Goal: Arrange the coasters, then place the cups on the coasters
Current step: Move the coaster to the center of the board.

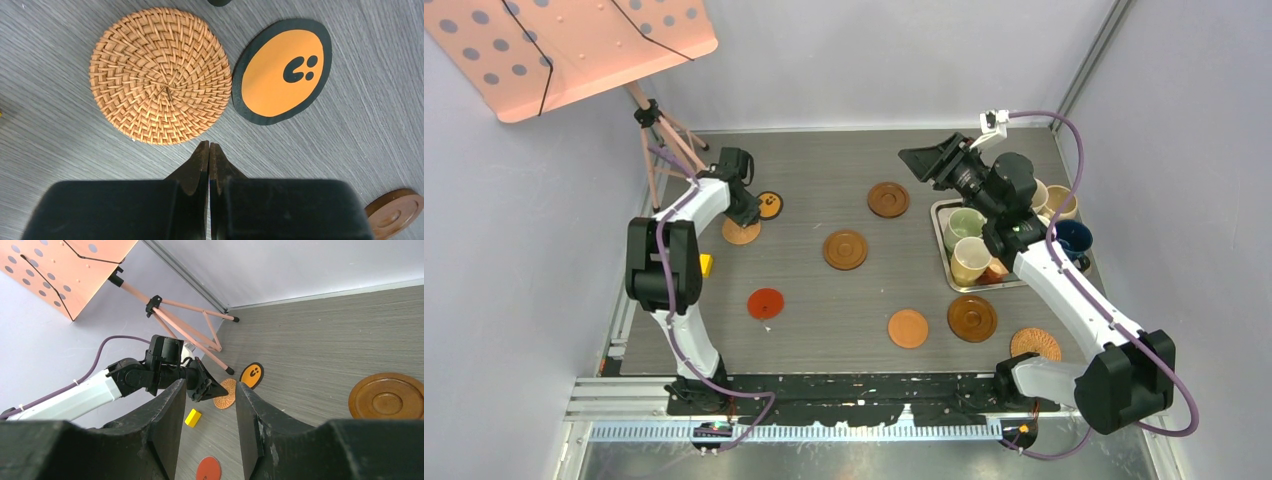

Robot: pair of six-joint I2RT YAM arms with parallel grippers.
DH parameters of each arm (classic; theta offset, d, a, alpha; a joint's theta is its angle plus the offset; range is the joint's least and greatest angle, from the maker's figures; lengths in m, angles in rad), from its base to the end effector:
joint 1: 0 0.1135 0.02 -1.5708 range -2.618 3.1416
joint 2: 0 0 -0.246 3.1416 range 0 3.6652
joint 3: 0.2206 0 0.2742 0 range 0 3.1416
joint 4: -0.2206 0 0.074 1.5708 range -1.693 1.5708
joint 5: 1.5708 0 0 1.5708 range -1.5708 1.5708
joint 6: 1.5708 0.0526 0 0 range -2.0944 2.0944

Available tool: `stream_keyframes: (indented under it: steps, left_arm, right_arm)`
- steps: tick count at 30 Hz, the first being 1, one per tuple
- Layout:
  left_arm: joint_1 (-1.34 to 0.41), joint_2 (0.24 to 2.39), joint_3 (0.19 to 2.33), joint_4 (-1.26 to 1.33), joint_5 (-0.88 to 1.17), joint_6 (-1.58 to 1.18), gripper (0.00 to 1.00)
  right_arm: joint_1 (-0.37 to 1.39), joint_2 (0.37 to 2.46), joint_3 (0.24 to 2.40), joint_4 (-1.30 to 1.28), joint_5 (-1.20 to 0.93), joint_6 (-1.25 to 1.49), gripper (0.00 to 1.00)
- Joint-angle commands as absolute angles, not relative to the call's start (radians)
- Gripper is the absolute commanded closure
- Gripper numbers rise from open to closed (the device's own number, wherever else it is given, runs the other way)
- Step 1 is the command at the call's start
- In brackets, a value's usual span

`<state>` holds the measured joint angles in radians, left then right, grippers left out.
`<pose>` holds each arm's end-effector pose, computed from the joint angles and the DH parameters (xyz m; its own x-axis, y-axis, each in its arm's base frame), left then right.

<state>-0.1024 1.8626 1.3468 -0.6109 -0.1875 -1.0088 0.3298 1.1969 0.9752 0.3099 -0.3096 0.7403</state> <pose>0.4060 -0.0319 0.1558 -0.4962 -0.7847 -0.3714 -0.7490 0.6033 -0.2739 0.3051 0.1214 0.3531 -0.3402 0.5626 -0.7535 -0.4959 0.5735 0.6521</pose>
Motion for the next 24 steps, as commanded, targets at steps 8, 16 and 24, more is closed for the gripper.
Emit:
stream_keyframes:
  steps: [8, 16, 24]
  left_arm:
    - [-0.096, 1.817, 1.273, -0.562, -0.213, -1.197, 1.0]
    - [-0.09, 1.729, 1.328, -0.701, -0.39, -1.057, 1.0]
    - [-0.048, 1.596, 1.256, -0.719, -0.438, -0.892, 1.0]
  right_arm:
    - [0.325, 1.147, 0.973, 0.343, -0.306, 0.725, 0.52]
    - [0.327, 1.186, 0.975, 0.32, -0.317, 0.731, 0.53]
    - [0.369, 1.334, 1.03, 0.246, -0.293, 0.754, 0.54]
